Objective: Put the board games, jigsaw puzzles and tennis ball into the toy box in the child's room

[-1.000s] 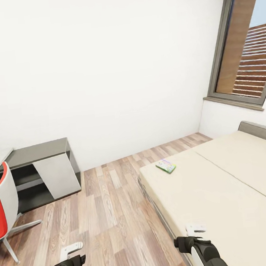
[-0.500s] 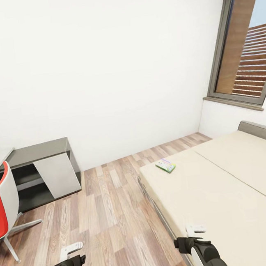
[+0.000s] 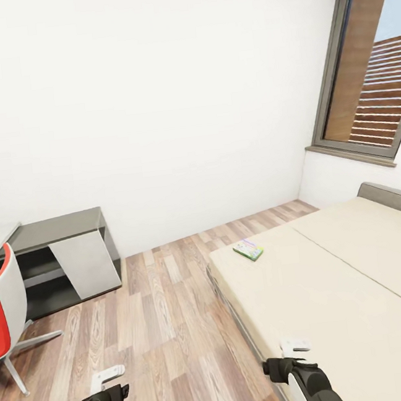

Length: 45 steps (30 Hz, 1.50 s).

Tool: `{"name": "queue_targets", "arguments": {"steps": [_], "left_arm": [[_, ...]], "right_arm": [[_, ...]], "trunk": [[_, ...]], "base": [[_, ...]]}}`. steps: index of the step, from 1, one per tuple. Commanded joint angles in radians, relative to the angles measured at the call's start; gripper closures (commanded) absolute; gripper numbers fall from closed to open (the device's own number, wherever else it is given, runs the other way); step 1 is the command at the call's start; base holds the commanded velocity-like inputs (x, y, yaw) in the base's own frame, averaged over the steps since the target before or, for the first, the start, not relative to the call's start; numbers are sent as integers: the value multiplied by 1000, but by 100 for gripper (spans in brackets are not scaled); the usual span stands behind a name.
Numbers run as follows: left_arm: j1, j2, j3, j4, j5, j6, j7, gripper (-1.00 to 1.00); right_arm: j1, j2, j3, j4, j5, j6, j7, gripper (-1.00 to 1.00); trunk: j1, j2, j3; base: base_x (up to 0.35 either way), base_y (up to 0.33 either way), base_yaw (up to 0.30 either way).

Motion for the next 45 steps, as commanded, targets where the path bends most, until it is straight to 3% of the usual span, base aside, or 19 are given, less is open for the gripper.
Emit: {"name": "queue_targets", "arguments": {"steps": [1, 45], "left_arm": [[-1, 0, 2, -2, 0, 6, -3, -100], [-1, 0, 2, -2, 0, 6, -3, -100]], "right_arm": [[-1, 1, -1, -1, -2, 5, -3, -100], [-1, 2, 28, -5, -5, 7, -1, -100]], "trunk": [[1, -2, -2], [1, -2, -2]], "base": [[-43, -207, 0], [-28, -63, 53]]}}
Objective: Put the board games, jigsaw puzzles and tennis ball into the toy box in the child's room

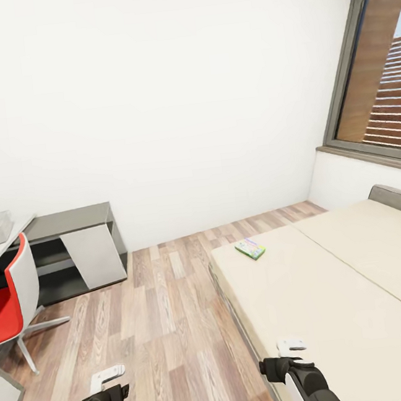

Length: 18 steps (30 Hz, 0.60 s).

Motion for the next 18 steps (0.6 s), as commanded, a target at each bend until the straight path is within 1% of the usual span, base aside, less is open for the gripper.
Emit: {"name": "queue_targets", "arguments": {"steps": [1, 4, 7, 11, 18], "left_arm": [[-1, 0, 2, -1, 0, 6, -3, -100], [-1, 0, 2, -1, 1, 6, -3, -100], [-1, 0, 2, -1, 1, 6, -3, -100], [-1, 0, 2, -1, 1, 6, -3, -100], [-1, -1, 2, -1, 1, 6, -3, -100]], "right_arm": [[0, 0, 0, -2, -2, 5, -5, -100], [-1, 0, 0, -2, -2, 5, -5, -100], [-1, 0, 0, -2, -2, 5, -5, -100], [0, 0, 0, -2, -2, 5, -5, -100], [0, 1, 0, -2, -2, 4, -5, -100]], "trunk": [[1, -2, -2], [1, -2, -2], [1, -2, -2], [1, -2, -2], [1, -2, -2]], "base": [[-6, -21, 245], [-3, -11, 240], [-2, -5, 146], [-1, -2, 55], [0, 0, 10]]}}
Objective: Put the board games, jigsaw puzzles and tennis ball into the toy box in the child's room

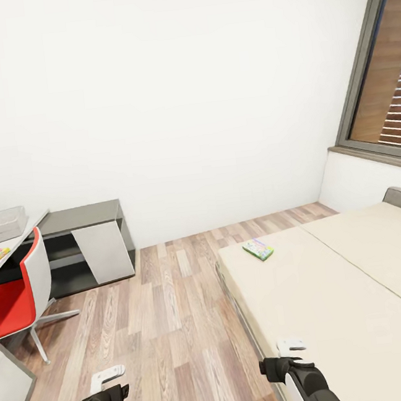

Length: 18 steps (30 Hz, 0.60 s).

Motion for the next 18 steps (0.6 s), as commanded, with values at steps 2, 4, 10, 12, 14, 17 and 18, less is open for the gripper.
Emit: {"name": "queue_targets", "arguments": {"steps": [2, 4, 10, 12, 14, 17, 18], "left_arm": [[-1, 0, 2, -2, 0, 6, -3, -100], [-1, 0, 2, -1, 0, 6, -3, -100], [-1, -1, 2, 0, 0, 6, -3, -100], [-1, -1, 2, 0, 0, 6, -3, -100], [-1, -1, 2, -1, -1, 6, -3, -100], [-1, -1, 2, -1, -1, 5, -3, -100], [-1, -1, 2, -1, -1, 5, -3, -100]], "right_arm": [[-1, 0, 0, -1, -2, 5, -5, -100], [-1, 0, 1, -1, -2, 5, -5, -100], [-1, 0, 8, -1, -2, 5, -5, -100], [-1, 0, 9, -1, -2, 5, -5, -100], [-1, -1, 10, -1, -2, 5, -5, -100], [-1, -1, 11, -1, -2, 6, -5, -100], [-1, -1, 11, -1, -2, 6, -5, -100]], "trunk": [[1, -2, -2], [1, -2, -2], [1, -2, -2], [1, -2, -2], [1, -2, -2], [1, -2, -2], [1, -2, -2]], "base": [[0, 0, 2], [0, 0, 4], [0, -52, 91], [0, -117, 208], [0, -74, 247], [0, -38, 242], [0, -21, 174]]}}
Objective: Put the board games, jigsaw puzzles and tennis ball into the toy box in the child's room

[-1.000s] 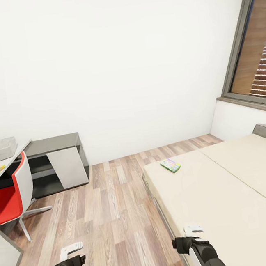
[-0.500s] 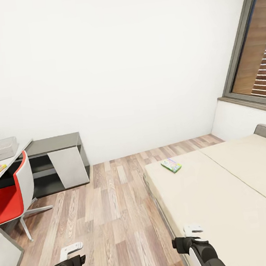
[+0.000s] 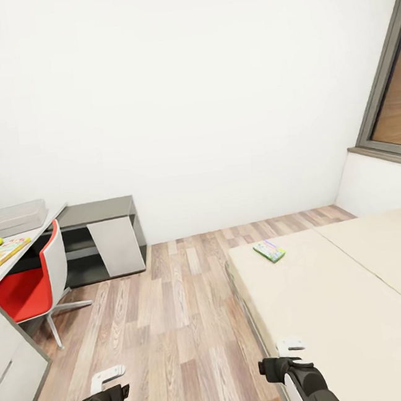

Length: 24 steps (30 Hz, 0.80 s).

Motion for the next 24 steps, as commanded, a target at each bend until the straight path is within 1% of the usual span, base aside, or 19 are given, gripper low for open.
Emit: {"name": "queue_targets", "arguments": {"steps": [1, 12, 15, 19, 24], "left_arm": [[-1, 0, 2, -1, 0, 6, -3, -100], [-1, 0, 2, -1, 0, 6, -3, -100], [-1, 0, 2, -1, 0, 6, -3, -100], [-1, 0, 2, -2, 0, 5, -3, -100], [-1, 0, 2, -1, 0, 5, -3, -100]], "right_arm": [[-1, 0, 1, -1, -2, 5, -6, -100], [-1, 0, 3, -1, -2, 4, -6, -100], [-1, 0, 3, -1, -2, 5, -6, -100], [-1, 0, 3, -1, -2, 5, -6, -100], [0, 0, 3, -1, -2, 5, -6, -100]], "trunk": [[1, -2, -2], [1, -2, -2], [1, -2, -2], [1, -2, -2], [1, -2, -2]], "base": [[0, -17, 139], [-2, -5, 40], [-84, 0, 37], [-120, 0, 176], [-41, 0, 151]]}}
